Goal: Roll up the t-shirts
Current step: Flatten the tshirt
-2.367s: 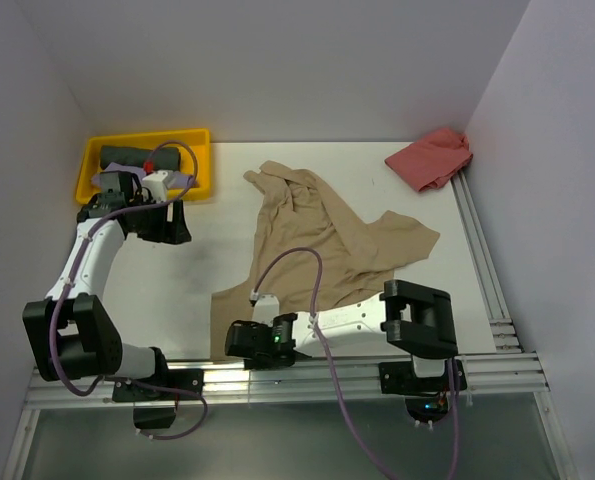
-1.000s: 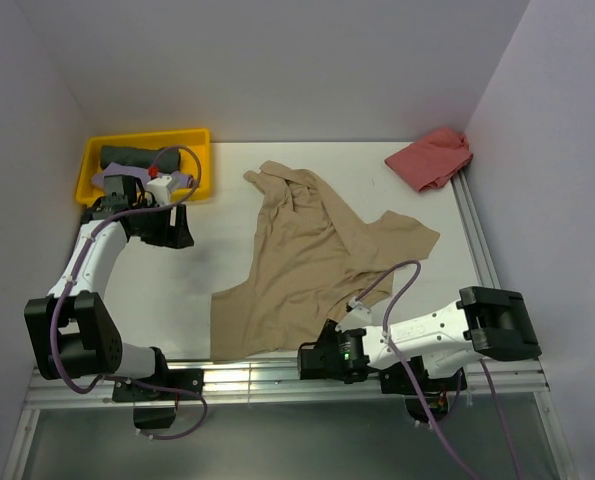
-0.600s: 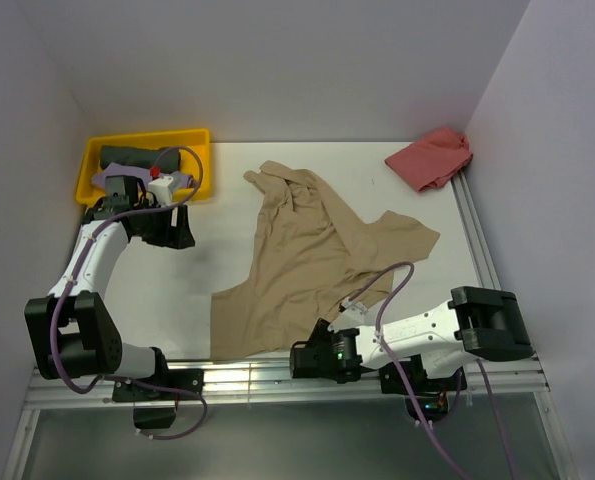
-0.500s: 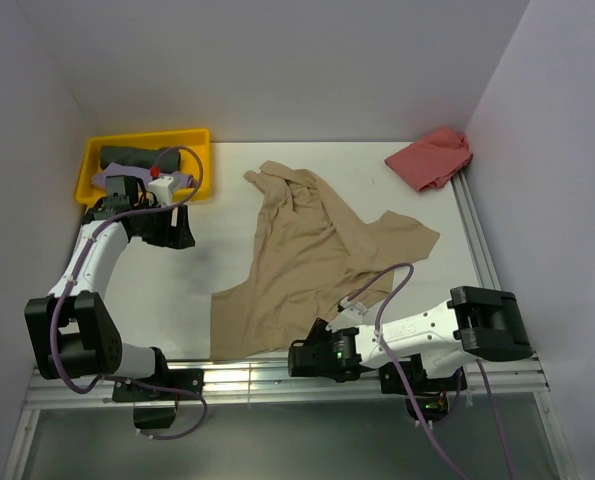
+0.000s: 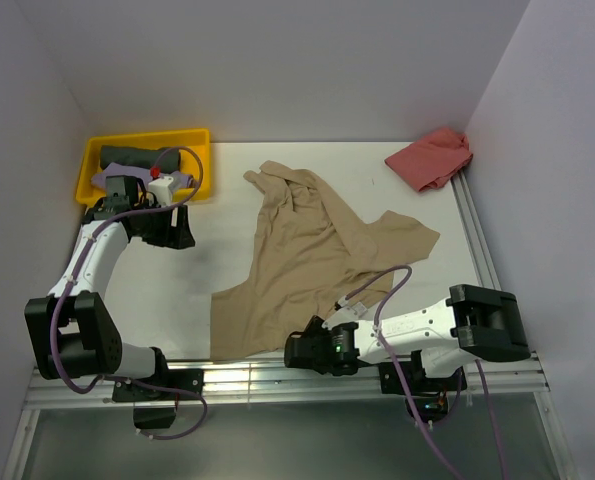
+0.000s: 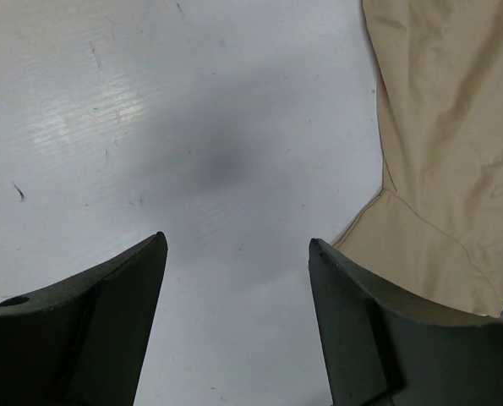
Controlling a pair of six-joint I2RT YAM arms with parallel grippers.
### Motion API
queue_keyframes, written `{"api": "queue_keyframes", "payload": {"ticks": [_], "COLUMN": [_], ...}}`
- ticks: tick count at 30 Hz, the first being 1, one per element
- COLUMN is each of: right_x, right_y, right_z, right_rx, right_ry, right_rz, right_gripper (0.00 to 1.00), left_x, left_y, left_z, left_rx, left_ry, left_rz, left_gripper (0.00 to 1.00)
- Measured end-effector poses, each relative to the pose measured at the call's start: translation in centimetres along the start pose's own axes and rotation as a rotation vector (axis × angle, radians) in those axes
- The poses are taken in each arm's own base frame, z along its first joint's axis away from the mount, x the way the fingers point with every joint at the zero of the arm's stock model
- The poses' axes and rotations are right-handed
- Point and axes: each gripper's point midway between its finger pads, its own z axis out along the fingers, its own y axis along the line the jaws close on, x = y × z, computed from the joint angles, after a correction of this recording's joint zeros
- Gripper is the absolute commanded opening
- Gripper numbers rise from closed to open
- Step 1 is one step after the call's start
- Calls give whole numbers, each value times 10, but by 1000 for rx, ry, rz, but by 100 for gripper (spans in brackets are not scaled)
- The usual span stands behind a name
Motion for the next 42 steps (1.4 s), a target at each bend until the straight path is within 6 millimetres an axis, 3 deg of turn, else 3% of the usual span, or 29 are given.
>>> {"api": "queue_keyframes", "payload": {"ticks": [18, 20, 24, 27, 42], "right_x": [-7, -11, -49, -63, -73], "right_y": [0, -3, -20, -30, -32], "right_z": [-7, -9, -4, -3, 2], "right_rx": [-28, -18, 31, 64, 59], "right_ry": [18, 6, -144, -203, -263], "right_rz": [51, 47, 18, -13, -39], "right_gripper": [52, 51, 51, 51, 47], "left_x": [0, 0, 0, 1, 4], "left_y": [0, 0, 0, 0, 0], "left_z": [0, 0, 0, 1, 4], "left_rx": [1, 0, 1, 1, 5], "left_ry": [1, 1, 2, 4, 17], "left_rz": [-1, -1, -1, -2, -7], "left_gripper": [74, 74, 74, 74, 74]}}
